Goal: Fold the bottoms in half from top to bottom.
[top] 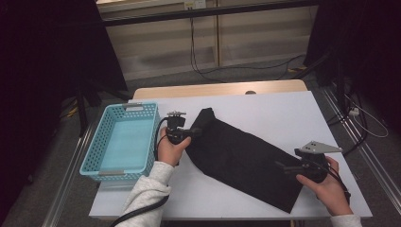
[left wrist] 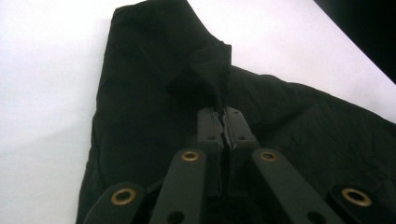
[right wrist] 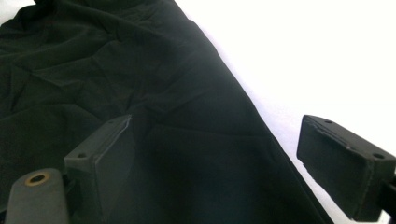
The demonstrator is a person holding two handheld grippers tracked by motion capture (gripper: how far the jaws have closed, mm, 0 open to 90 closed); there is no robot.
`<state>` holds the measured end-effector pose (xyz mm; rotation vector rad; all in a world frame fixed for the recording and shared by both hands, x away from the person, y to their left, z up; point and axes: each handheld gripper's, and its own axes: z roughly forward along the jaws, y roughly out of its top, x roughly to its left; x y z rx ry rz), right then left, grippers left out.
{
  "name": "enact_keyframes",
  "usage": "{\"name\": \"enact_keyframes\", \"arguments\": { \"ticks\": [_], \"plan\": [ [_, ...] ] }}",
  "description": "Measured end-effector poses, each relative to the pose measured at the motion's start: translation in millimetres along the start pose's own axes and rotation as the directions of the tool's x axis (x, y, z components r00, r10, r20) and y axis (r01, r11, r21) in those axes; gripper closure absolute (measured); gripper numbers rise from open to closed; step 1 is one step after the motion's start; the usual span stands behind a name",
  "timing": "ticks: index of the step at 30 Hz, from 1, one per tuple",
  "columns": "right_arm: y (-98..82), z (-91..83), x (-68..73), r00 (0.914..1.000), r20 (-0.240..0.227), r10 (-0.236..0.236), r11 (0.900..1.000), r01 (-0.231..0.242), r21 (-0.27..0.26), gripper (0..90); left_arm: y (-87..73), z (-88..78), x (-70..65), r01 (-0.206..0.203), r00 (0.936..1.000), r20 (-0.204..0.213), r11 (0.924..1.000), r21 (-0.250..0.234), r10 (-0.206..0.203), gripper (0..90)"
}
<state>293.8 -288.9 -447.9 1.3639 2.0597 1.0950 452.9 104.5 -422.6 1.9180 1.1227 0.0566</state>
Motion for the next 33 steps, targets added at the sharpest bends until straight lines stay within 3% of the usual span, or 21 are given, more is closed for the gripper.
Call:
{"name": "enact_keyframes", "arguments": {
  "ticks": [8, 11, 13, 22, 30, 33],
  "plan": [
    [-1.6, 3.6, 1.1, 1.0000, -0.003, 0.004, 1.000, -0.004, 0.013, 11.4, 6.7, -9.8, 0.4, -0.004, 1.0000, 0.008, 0.9994, -0.034, 0.005, 87.0],
    [-1.5, 3.8, 1.2, 1.0000, -0.003, 0.005, 1.000, -0.005, 0.013, 11.4, 11.0, -14.8, -6.0, -0.018, 0.9997, 0.016, 0.9986, -0.049, 0.019, 87.0],
    [-1.5, 3.8, 1.3, 1.0000, -0.004, 0.005, 1.000, -0.005, 0.012, 11.4, 8.3, -15.2, -12.6, -0.055, 0.9982, 0.023, 0.9978, -0.037, 0.056, 87.0],
    [-0.8, 2.8, 2.2, 1.0000, -0.004, 0.004, 1.000, -0.004, 0.007, 11.4, -14.6, 2.8, -24.9, -0.052, 0.9959, 0.075, 0.9986, -0.001, 0.052, 87.0],
    [-2.1, 3.4, 2.1, 0.9999, -0.010, 0.008, 1.000, -0.008, 0.009, 11.4, -5.6, 1.7, -28.8, -0.040, 0.9949, 0.092, 0.9992, -0.009, 0.041, 87.0],
    [-1.5, 2.8, 2.4, 0.9999, -0.010, 0.010, 1.000, -0.010, 0.004, 11.4, -5.5, -2.6, -37.4, -0.059, 0.9914, 0.116, 0.9982, -0.013, 0.060, 87.0]
  ]
}}
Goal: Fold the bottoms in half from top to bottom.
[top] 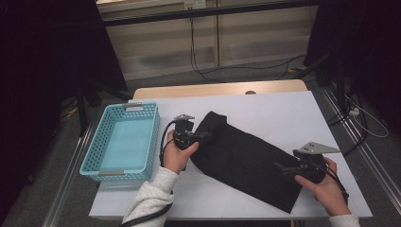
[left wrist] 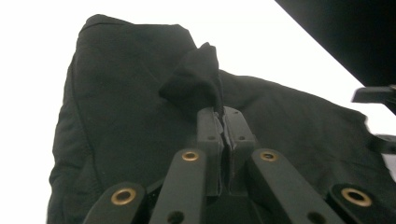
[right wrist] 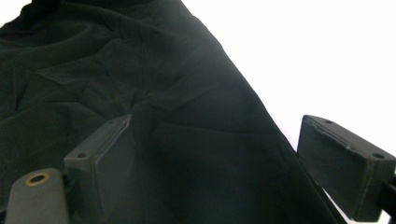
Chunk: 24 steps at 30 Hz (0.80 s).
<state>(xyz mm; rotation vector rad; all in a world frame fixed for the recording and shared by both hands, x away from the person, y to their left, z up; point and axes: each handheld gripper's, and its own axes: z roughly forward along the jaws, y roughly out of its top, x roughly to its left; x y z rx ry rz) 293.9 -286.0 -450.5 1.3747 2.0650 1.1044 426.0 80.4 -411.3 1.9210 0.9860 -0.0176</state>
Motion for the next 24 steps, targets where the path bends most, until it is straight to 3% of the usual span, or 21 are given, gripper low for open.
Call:
{"name": "enact_keyframes", "arguments": {
  "ticks": [5, 10, 24],
  "plan": [
    [0.3, -0.9, 0.0, 1.0000, -0.001, 0.001, 1.000, -0.001, 0.000, 11.4, -13.5, 6.1, -3.8, 0.002, 0.9997, 0.025, 0.9991, 0.042, -0.003, 87.0],
    [4.4, -5.3, -2.2, 1.0000, -0.001, 0.006, 1.000, -0.006, -0.027, 11.4, -23.3, 10.8, -2.8, 0.015, 0.9986, 0.050, 0.9985, 0.053, -0.018, 87.0],
    [0.5, -8.0, 0.8, 0.9998, 0.019, -0.010, 1.000, 0.010, -0.010, 11.7, -29.2, 19.3, -0.7, 0.015, 0.9985, 0.052, 0.9992, 0.036, -0.017, 87.0]
  ]
}}
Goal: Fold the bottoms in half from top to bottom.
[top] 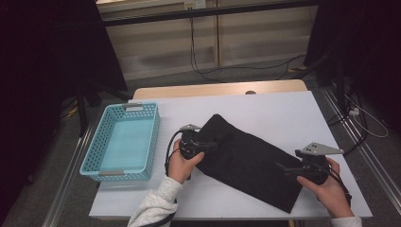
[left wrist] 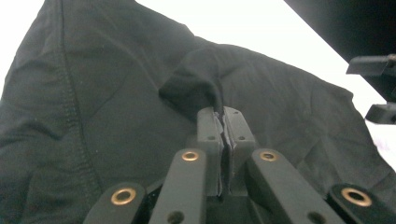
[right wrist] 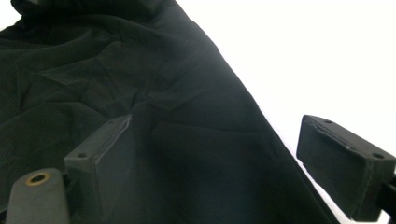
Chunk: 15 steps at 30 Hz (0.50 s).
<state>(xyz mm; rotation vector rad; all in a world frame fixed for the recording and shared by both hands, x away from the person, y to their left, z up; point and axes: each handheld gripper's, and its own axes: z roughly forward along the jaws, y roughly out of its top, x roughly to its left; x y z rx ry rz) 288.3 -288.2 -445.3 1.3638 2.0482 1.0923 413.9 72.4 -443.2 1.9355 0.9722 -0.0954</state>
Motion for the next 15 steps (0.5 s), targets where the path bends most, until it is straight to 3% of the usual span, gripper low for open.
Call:
{"name": "enact_keyframes", "arguments": {
  "ticks": [2, 9, 15],
  "plan": [
    [1.1, -0.5, 0.1, 1.0000, 0.000, 0.000, 1.000, 0.000, -0.001, 11.7, -1.3, -2.1, 3.6, 0.003, 1.0000, 0.000, 0.9999, 0.011, -0.003, 87.0],
    [2.4, 5.1, 5.4, 0.9999, -0.004, -0.009, 1.000, 0.009, 0.014, 11.7, 3.3, -20.5, 13.1, 0.029, 0.9995, 0.009, 0.9991, -0.032, -0.029, 87.0],
    [5.6, 9.2, 7.9, 0.9999, -0.011, -0.013, 1.000, 0.013, 0.012, 11.7, 3.9, -19.2, 11.9, 0.031, 0.9995, 0.012, 0.9986, -0.043, -0.030, 87.0]
  ]
}}
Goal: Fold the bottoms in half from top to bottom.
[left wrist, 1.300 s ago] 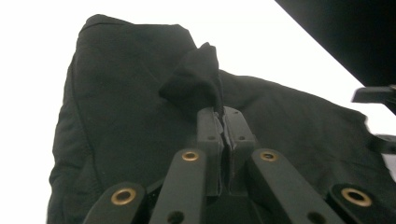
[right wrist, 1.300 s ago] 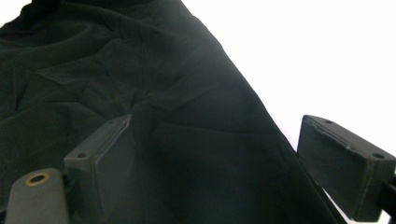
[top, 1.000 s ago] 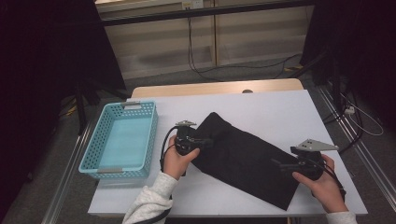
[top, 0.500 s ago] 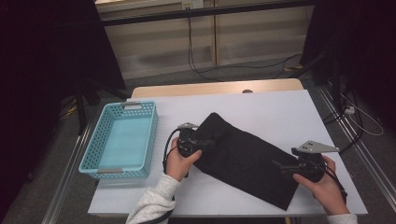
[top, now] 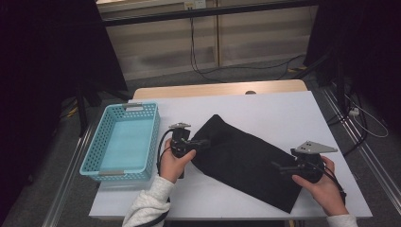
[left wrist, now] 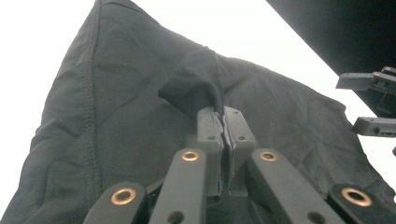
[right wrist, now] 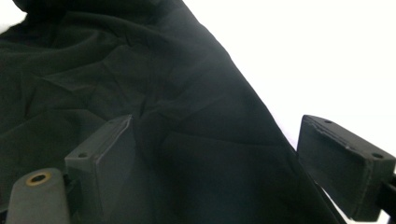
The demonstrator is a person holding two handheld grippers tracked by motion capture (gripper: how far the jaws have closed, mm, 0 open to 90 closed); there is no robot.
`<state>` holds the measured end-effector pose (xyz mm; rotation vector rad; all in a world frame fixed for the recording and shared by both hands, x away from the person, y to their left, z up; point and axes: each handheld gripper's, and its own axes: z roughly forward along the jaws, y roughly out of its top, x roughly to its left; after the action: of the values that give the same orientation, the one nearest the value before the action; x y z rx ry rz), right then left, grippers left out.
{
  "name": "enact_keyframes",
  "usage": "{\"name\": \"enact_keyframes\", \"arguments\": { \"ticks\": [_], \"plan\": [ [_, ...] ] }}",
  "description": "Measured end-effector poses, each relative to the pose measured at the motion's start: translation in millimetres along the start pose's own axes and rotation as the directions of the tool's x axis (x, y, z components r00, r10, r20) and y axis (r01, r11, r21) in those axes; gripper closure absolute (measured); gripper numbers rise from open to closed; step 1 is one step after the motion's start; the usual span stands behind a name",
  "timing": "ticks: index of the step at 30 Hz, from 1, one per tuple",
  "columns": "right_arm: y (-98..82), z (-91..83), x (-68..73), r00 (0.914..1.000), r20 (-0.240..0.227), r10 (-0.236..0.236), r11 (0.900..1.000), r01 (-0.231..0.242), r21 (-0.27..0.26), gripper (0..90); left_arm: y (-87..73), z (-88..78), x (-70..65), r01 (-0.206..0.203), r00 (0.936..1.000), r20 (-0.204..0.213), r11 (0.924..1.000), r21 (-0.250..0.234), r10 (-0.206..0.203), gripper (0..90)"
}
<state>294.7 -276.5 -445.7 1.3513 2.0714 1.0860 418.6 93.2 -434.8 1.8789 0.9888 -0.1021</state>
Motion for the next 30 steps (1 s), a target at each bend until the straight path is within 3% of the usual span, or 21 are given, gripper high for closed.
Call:
{"name": "enact_keyframes", "arguments": {
  "ticks": [4, 12, 16, 21, 30],
  "plan": [
    [-2.0, 1.8, 1.2, 0.9998, 0.012, -0.019, 1.000, 0.018, 0.020, 11.7, -0.8, 7.5, -7.0, -0.022, 0.9997, 0.002, 0.9997, 0.011, 0.022, 87.0],
    [-3.2, 0.0, 0.7, 0.9999, 0.010, -0.004, 1.000, 0.003, 0.011, 11.7, 1.0, 8.7, -14.0, -0.036, 0.9993, 0.014, 0.9993, -0.008, 0.036, 87.0],
    [-1.4, 0.6, 2.7, 0.9995, 0.018, -0.028, 1.000, 0.027, 0.014, 11.7, -3.4, 12.4, -18.2, -0.051, 0.9986, 0.011, 0.9987, 0.002, 0.051, 87.0],
    [-0.9, 2.2, 3.7, 0.9996, 0.010, -0.025, 1.000, 0.025, 0.012, 11.7, -5.2, 14.1, -22.9, -0.072, 0.9974, 0.003, 0.9972, 0.021, 0.072, 87.0],
    [-1.0, 0.0, 3.1, 0.9997, 0.007, -0.023, 1.000, 0.023, 0.004, 11.7, -3.3, 13.8, -25.7, -0.059, 0.9980, 0.022, 0.9983, -0.001, 0.059, 87.0]
  ]
}}
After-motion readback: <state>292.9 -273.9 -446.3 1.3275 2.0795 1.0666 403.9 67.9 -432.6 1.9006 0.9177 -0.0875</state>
